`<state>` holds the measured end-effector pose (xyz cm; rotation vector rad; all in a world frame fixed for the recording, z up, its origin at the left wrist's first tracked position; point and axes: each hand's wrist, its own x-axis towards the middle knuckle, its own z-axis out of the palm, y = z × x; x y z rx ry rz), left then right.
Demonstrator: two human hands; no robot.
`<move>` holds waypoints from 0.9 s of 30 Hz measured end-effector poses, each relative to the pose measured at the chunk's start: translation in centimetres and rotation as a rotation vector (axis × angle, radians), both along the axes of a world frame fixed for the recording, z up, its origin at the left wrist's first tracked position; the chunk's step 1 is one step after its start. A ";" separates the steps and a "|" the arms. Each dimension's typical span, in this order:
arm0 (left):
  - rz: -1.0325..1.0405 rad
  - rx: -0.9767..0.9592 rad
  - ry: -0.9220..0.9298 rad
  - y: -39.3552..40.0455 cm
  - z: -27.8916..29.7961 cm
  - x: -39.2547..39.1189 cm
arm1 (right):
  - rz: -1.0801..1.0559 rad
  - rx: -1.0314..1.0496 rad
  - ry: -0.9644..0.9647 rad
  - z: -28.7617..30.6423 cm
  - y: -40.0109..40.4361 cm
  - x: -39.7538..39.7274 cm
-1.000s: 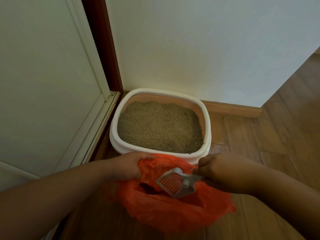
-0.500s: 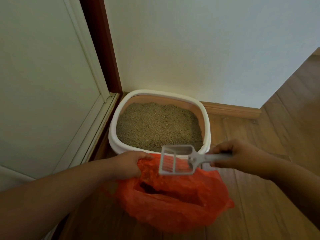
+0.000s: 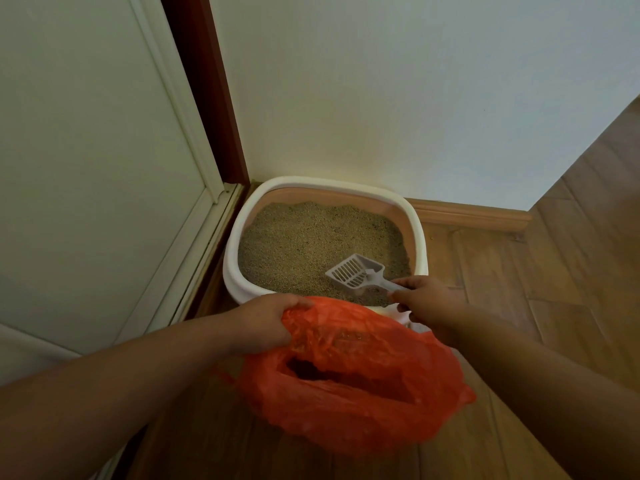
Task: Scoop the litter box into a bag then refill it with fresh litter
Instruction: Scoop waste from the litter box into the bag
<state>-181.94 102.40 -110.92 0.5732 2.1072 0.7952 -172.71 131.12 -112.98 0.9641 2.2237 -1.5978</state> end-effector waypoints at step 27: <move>0.053 0.067 0.068 1.8 0.9 -1.3 | -0.043 0.232 0.075 -3.8 2.3 3.2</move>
